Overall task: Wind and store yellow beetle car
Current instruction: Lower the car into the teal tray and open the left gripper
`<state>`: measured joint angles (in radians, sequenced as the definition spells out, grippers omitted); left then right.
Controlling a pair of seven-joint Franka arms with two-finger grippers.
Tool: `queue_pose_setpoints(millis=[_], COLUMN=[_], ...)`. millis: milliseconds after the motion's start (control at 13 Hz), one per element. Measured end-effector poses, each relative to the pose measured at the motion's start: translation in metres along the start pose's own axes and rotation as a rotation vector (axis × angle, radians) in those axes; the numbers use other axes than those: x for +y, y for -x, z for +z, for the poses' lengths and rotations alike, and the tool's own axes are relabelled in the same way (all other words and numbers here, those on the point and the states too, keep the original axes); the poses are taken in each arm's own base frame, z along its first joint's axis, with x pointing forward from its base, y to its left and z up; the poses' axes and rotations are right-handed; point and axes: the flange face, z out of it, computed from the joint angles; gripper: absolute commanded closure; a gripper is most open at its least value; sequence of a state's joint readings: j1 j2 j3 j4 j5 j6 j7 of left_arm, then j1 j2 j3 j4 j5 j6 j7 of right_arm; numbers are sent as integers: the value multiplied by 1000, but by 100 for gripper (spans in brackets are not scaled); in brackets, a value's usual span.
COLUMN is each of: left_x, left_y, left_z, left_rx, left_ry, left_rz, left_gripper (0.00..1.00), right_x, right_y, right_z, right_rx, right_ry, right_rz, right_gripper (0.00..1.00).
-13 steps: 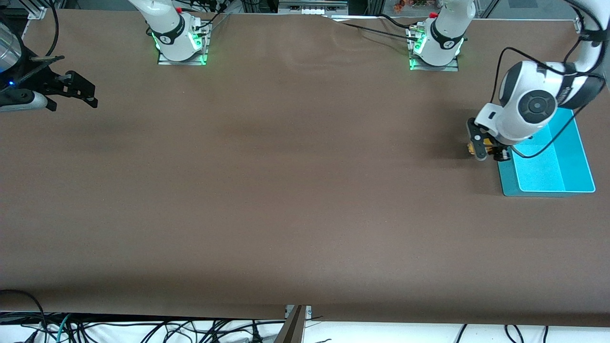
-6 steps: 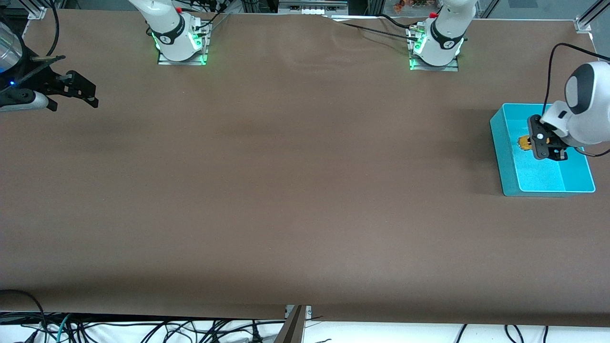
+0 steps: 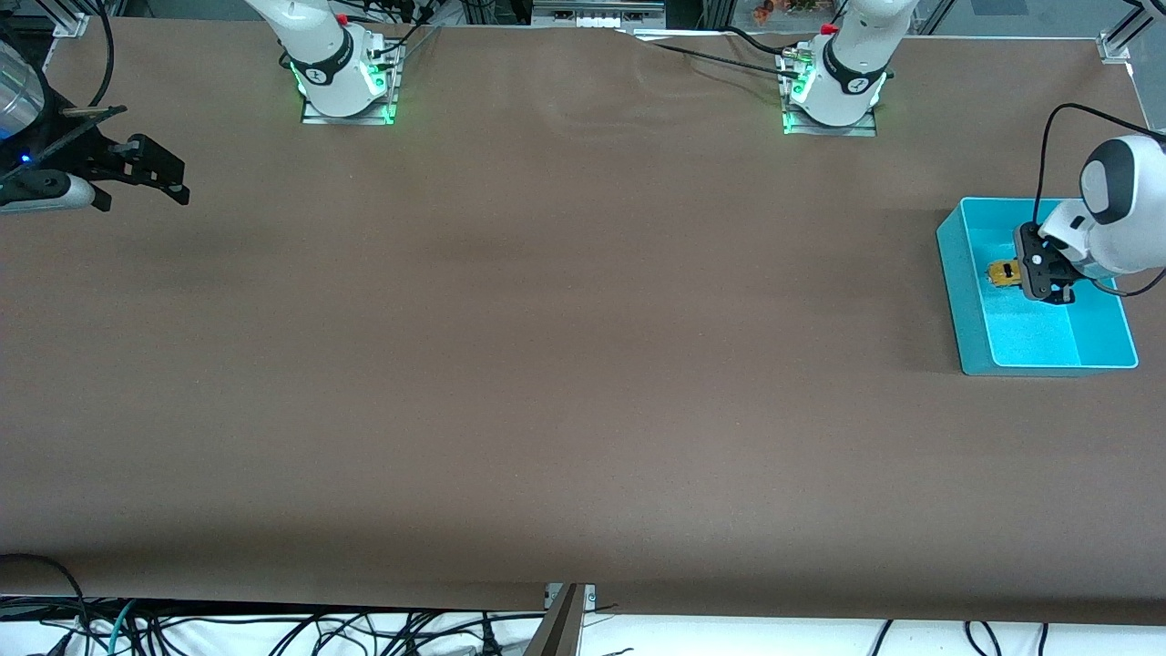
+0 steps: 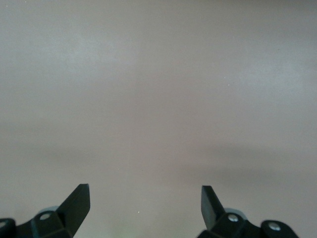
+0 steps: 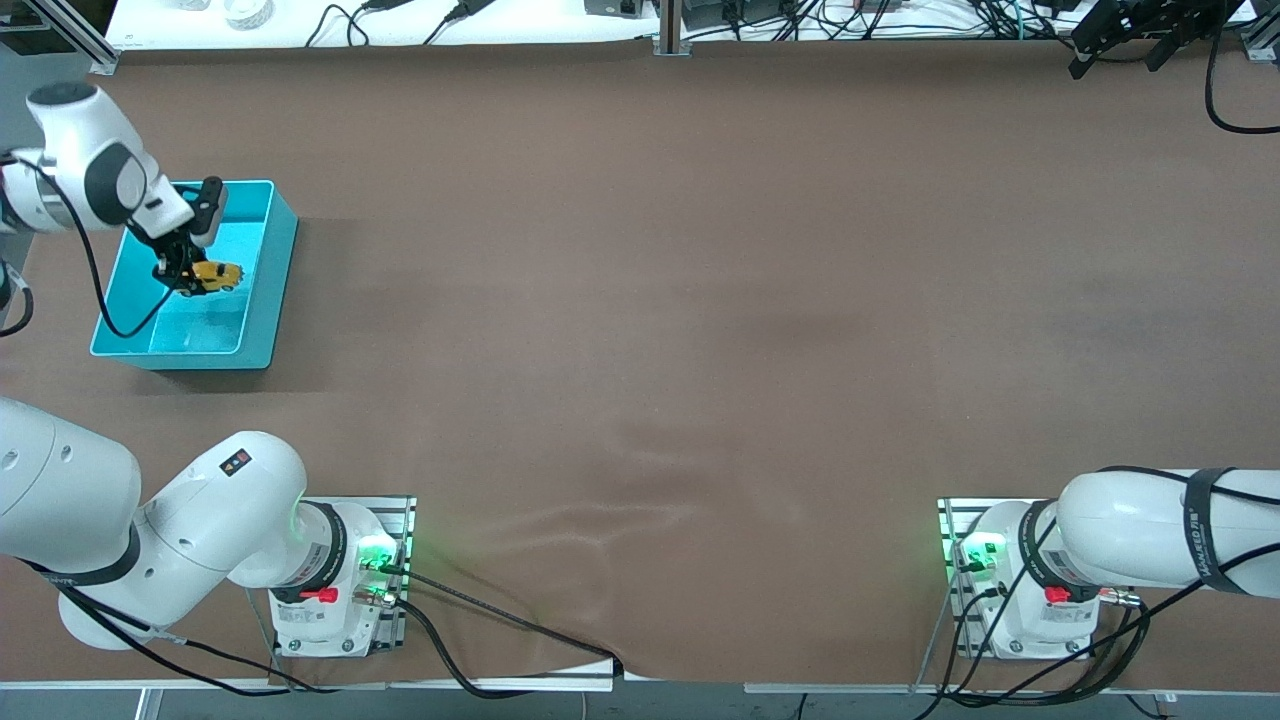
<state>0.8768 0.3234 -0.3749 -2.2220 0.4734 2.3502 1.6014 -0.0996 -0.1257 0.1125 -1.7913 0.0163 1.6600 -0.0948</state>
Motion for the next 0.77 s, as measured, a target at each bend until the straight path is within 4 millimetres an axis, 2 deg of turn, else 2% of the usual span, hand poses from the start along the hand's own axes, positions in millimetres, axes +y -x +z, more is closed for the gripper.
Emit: queue_pose_setpoints(millis=[77,154,232,309,463,540,618,772], left_x=[2,3,4,5,-2,-9,-18,-36], left_y=[6,12,16,17,14,9,3,-11], left_z=[13,23,30,33,25,15,-2,-63], left_rx=[-2,-1,3,6,2,-4,-10,9], left_ry=[-13,-24,-30,-34,-52,-67,-79,-59], left_rz=[10,14,16,23,38,50,58,24], left_gripper=[64,5,0,0,0,0,0,0], right_x=[0,0,0,0,0,0,0,0], right_y=[0,0,0,0,0,0,0,0], right_z=[0,0,0,0,0,0,0,0], right_rx=[0,0,0,0,0,-1,-1,-1], right_ry=[0,0,0,0,0,0,0,0], right_rz=[0,0,0,0,0,0,0,0], right_gripper=[1,1,1,1,1,1,1,1])
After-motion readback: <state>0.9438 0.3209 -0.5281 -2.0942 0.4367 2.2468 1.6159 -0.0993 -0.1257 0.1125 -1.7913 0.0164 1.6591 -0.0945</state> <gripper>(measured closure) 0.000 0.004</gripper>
